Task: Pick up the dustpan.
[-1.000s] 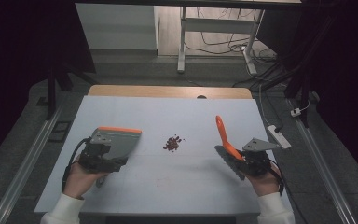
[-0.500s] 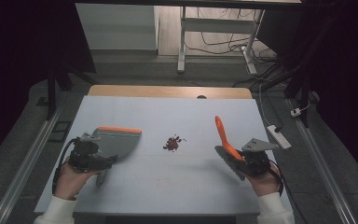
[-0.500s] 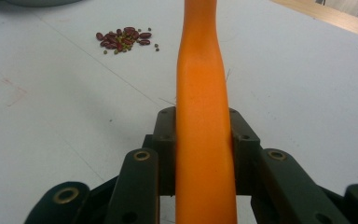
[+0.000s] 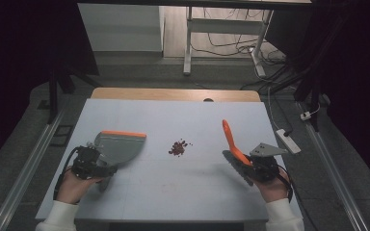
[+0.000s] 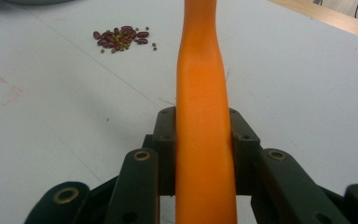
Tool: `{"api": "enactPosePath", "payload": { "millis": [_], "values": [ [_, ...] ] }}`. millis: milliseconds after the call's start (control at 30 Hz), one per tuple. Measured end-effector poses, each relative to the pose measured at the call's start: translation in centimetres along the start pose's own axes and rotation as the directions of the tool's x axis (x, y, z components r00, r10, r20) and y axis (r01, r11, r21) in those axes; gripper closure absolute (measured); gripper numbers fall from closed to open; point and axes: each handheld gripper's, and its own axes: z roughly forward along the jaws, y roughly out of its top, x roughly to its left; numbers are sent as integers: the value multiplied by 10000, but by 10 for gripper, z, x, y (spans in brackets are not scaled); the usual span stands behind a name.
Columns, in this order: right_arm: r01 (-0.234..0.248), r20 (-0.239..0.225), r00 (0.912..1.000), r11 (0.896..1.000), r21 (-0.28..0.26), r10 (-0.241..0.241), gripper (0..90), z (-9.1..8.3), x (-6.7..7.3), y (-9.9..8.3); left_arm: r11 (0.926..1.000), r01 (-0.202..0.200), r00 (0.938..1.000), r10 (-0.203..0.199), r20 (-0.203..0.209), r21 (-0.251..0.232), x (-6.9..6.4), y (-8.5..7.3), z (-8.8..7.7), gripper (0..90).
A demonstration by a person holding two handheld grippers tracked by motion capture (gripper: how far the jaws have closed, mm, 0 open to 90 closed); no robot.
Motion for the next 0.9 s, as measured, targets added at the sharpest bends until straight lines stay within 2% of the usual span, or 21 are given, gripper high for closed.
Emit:
{"api": "enactPosePath", "payload": {
  "millis": [233,500,633,900],
  "values": [
    [108,-21,9999,9999,97,-108,698,2,2,0,9983,264,9992,-279,281,512,1,-1,15,140],
    [98,-31,9999,9999,91,-98,698,2,2,0,9964,628,9974,-646,321,563,3,-2,28,171],
    [167,-17,9999,9998,132,-166,698,4,3,0,9967,643,9974,-658,301,486,3,-2,30,212],
    [162,4,9999,9997,160,-162,697,5,3,-1,9947,1019,9943,-1024,285,164,4,-2,36,375]
  ]
}}
